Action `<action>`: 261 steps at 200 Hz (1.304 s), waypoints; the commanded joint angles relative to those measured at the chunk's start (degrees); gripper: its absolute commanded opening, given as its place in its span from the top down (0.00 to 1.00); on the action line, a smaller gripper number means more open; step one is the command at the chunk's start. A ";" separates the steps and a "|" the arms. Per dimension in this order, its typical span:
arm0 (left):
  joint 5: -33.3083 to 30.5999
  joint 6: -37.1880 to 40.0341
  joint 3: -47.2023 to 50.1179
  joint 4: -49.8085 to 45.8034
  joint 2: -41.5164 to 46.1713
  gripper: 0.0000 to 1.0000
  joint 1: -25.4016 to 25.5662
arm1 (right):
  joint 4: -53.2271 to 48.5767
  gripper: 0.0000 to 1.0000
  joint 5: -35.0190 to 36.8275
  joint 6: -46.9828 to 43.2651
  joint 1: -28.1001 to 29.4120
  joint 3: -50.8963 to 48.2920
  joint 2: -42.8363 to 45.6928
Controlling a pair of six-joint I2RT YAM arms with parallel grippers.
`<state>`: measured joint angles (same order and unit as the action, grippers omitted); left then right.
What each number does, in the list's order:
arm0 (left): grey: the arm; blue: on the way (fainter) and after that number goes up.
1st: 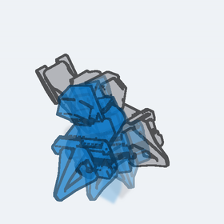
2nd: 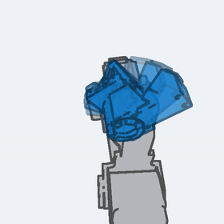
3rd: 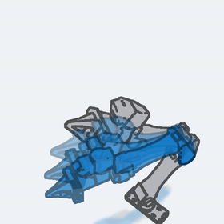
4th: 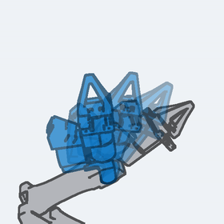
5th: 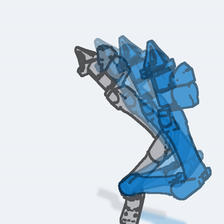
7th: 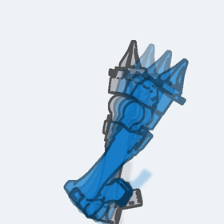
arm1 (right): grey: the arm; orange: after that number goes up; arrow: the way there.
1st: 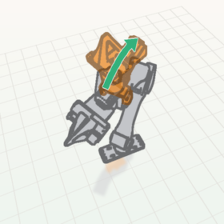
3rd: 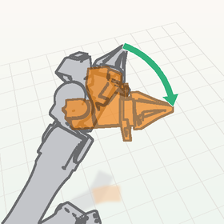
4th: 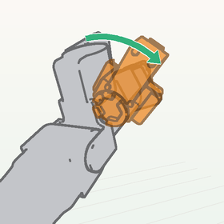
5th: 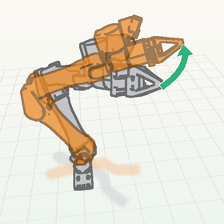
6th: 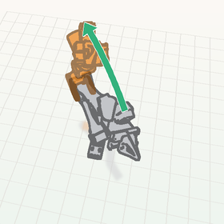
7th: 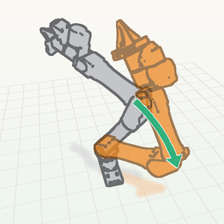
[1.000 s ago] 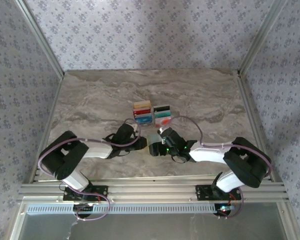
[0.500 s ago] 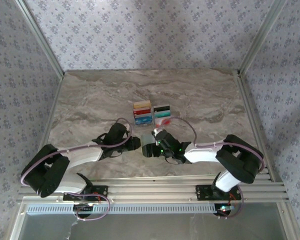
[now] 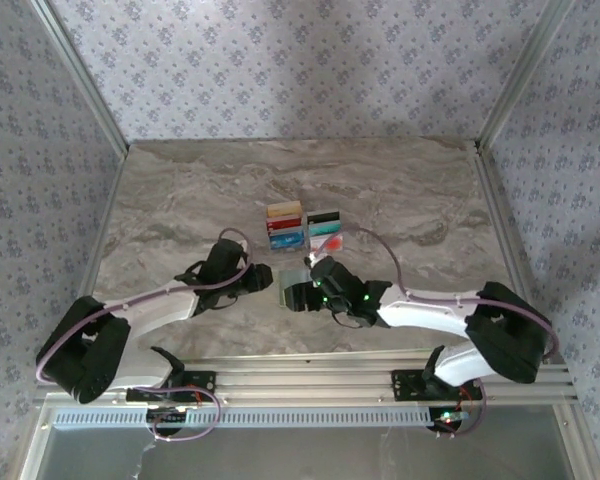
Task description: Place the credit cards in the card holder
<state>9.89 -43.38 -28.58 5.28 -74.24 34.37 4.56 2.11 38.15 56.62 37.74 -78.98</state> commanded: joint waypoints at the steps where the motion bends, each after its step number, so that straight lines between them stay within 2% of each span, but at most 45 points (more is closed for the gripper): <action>1: 1.64 -1.06 -2.59 0.54 0.05 0.63 -1.41 | -7.68 0.31 5.18 -1.63 -2.70 2.38 3.36; 17: 2.76 -1.51 -4.03 1.76 -2.11 0.68 -2.46 | -8.76 0.37 5.37 -1.62 -5.99 2.43 5.05; 41: 4.67 -2.05 -6.66 3.75 -6.51 0.81 -3.53 | -8.85 0.45 4.76 -1.61 -11.21 3.07 6.03; 76: 5.53 -1.86 -9.61 5.18 -12.11 0.88 -4.05 | -8.74 0.50 3.32 -3.74 -20.10 5.92 4.81; 100: 5.64 -1.04 -11.19 5.33 -15.27 0.89 -4.13 | -4.38 0.53 -3.57 -4.28 -28.68 8.63 0.81; 124: 5.71 -0.38 -12.35 5.97 -18.48 0.90 -4.33 | -0.68 0.56 -10.49 -3.98 -33.77 13.21 -6.50; 167: 6.02 1.14 -13.17 6.48 -21.67 0.91 -5.07 | 2.68 0.72 -19.03 -3.26 -38.56 23.35 -20.88; 261: 5.73 3.91 -17.11 5.00 -27.43 0.91 -6.86 | 0.05 0.76 -29.57 -4.25 -42.40 42.49 -40.48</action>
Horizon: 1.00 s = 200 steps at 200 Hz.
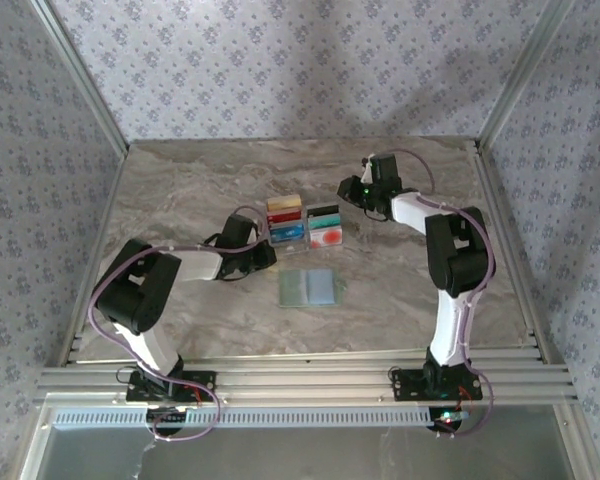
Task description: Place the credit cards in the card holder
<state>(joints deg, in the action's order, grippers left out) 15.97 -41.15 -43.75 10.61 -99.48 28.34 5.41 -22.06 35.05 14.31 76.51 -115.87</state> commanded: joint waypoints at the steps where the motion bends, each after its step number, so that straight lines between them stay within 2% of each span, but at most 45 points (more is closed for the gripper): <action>1: -0.38 1.68 -1.99 -0.33 -2.24 0.91 -0.87 | -0.73 0.76 -5.51 -1.18 -0.08 3.81 -3.71; 49: 0.09 2.95 -5.79 -1.74 -6.15 0.91 -2.39 | 1.38 0.80 -9.74 -0.40 0.07 4.01 -7.69; 118: 0.04 6.29 -14.44 -6.49 -11.94 0.91 -2.76 | 8.03 0.82 -11.69 1.96 -0.77 -5.43 -3.76; 200: 2.56 10.50 -22.77 -11.11 -15.92 0.90 -2.07 | 14.05 0.82 -9.78 5.34 -2.43 -19.23 3.17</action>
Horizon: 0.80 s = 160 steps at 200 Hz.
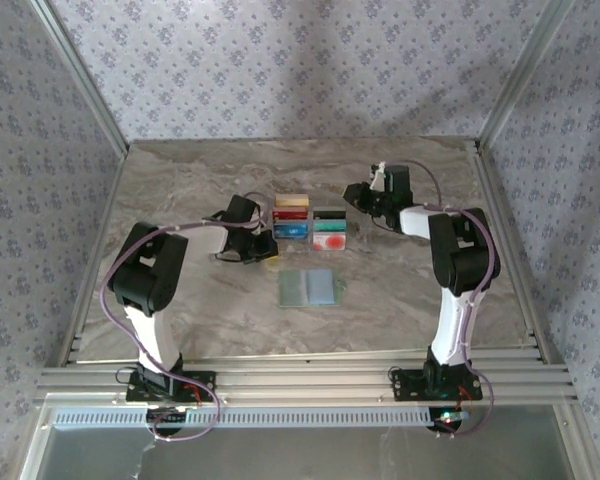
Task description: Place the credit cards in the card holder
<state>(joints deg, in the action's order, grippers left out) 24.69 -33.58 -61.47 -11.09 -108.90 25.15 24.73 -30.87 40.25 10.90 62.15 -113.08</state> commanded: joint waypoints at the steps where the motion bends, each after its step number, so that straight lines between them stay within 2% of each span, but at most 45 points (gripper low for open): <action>1: -6.11 2.97 -5.27 10.49 -6.58 0.90 1.13 | -5.25 0.82 -0.87 0.16 0.97 -4.99 0.43; 112: -2.66 5.06 -24.77 1.31 -16.61 0.87 4.48 | -3.79 0.82 5.70 3.35 -1.44 -14.70 8.44; 160: -0.73 5.54 -32.73 -2.26 -21.19 0.86 6.10 | -6.36 0.78 10.21 3.47 -1.68 -16.57 12.20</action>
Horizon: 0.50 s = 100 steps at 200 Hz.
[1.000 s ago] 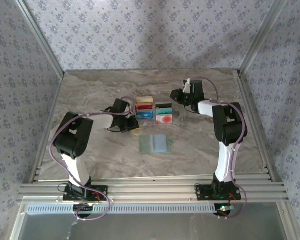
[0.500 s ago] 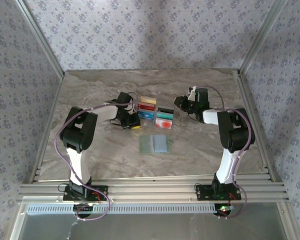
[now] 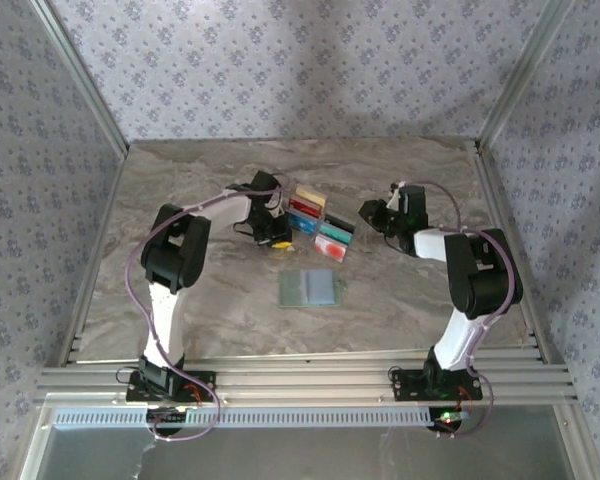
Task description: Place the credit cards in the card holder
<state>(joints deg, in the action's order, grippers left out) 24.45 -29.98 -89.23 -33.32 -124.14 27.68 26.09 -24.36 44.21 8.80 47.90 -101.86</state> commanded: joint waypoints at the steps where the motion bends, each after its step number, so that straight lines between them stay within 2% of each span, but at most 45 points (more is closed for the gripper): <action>1: -0.47 1.94 -5.07 19.96 -6.03 0.86 3.59 | -7.76 0.78 3.79 -0.50 0.38 -2.39 1.07; 100: 4.88 3.22 -21.14 13.93 -14.42 0.81 6.06 | -15.19 0.73 15.54 -1.28 0.73 -5.51 10.27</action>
<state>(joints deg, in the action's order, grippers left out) 26.39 -28.32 -105.08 -34.11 -133.95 30.26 16.60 -12.69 44.14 8.64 43.57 -93.41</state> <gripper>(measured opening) 0.186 0.267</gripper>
